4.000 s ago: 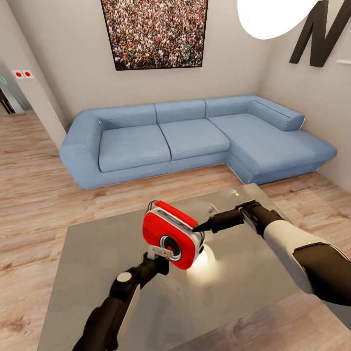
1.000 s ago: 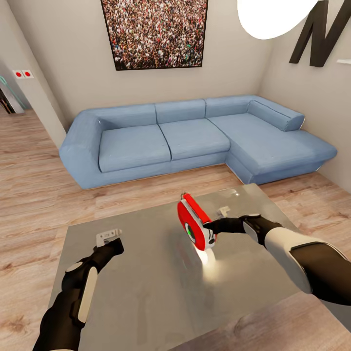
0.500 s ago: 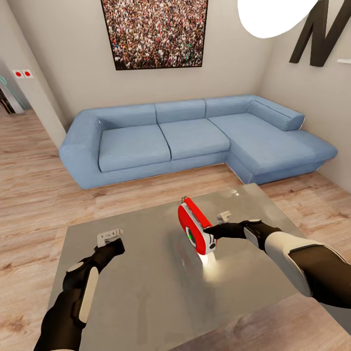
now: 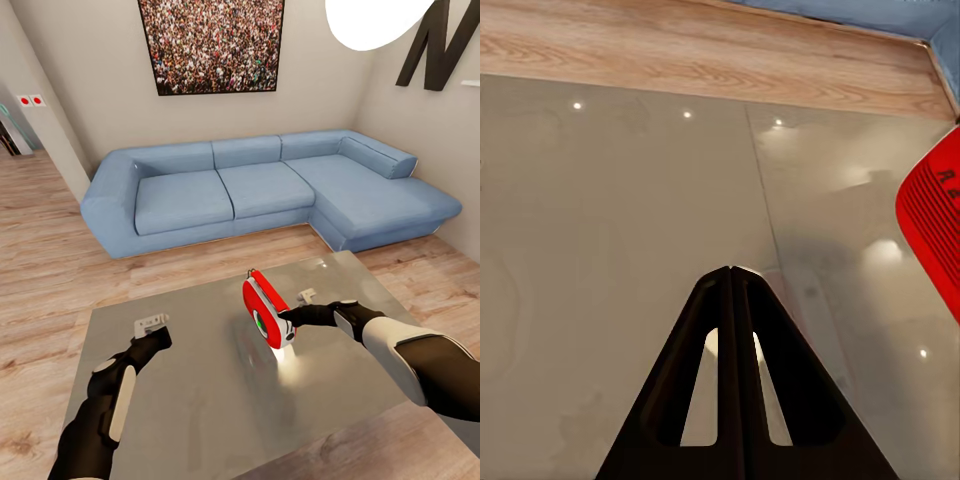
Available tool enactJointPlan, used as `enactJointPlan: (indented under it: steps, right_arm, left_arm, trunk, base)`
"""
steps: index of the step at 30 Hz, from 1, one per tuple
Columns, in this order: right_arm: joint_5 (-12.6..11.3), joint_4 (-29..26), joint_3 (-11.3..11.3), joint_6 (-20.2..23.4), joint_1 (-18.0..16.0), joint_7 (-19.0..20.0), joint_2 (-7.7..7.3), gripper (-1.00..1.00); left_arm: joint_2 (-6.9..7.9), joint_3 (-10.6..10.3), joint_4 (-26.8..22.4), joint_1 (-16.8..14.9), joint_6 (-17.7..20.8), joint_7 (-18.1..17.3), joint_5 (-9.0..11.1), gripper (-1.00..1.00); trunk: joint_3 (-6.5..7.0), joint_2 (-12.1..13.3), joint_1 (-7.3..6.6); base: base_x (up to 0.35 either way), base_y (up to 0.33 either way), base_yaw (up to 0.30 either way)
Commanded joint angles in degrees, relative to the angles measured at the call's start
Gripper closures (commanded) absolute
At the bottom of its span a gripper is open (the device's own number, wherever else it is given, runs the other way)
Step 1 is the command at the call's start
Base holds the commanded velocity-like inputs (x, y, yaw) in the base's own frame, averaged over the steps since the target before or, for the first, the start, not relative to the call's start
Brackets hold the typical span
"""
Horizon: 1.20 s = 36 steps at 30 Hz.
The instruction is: Turn on the radio receiver that's on the table in the living room.
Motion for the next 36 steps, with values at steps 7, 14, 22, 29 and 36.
enactJointPlan:
  steps: [7, 14, 22, 29, 36]
  right_arm:
    - [-0.3, -0.1, -0.6, 0.0, 0.1, 0.0, 0.01, 1.00]
    - [-0.3, -0.1, -0.6, 0.0, 0.1, 0.0, 0.01, 1.00]
    - [-0.3, -0.1, -0.6, 0.1, 0.1, 0.0, 0.01, 1.00]
    - [-0.3, -0.1, -0.6, 0.1, 0.1, 0.0, 0.05, 1.00]
    - [-0.2, -0.1, -0.6, 0.1, 0.1, 0.0, 0.05, 1.00]
  left_arm:
    - [-0.14, 0.0, 0.0, 0.0, 0.0, 0.0, 0.0, 1.00]
    - [-0.16, 0.0, 0.0, 0.0, 0.0, 0.1, 0.0, 1.00]
    - [-0.24, 0.0, 0.0, 0.0, 0.0, 0.1, -0.1, 1.00]
    - [-0.29, -0.1, 0.0, 0.0, 0.0, 0.1, -0.2, 1.00]
    - [-0.32, -0.1, 0.0, 0.0, 0.0, 0.0, -0.2, 1.00]
  trunk:
    - [-0.89, -2.0, 1.10]
    - [-2.15, -4.8, 2.63]
    - [-3.59, -8.0, 4.39]
    - [-4.84, -10.8, 5.93]
    - [-5.38, -12.0, 6.59]
  base:
    - [0.000, 0.000, 0.000]
    - [0.000, 0.000, 0.000]
    - [0.000, 0.000, 0.000]
    - [0.000, 0.000, 0.000]
    - [0.000, 0.000, 0.000]
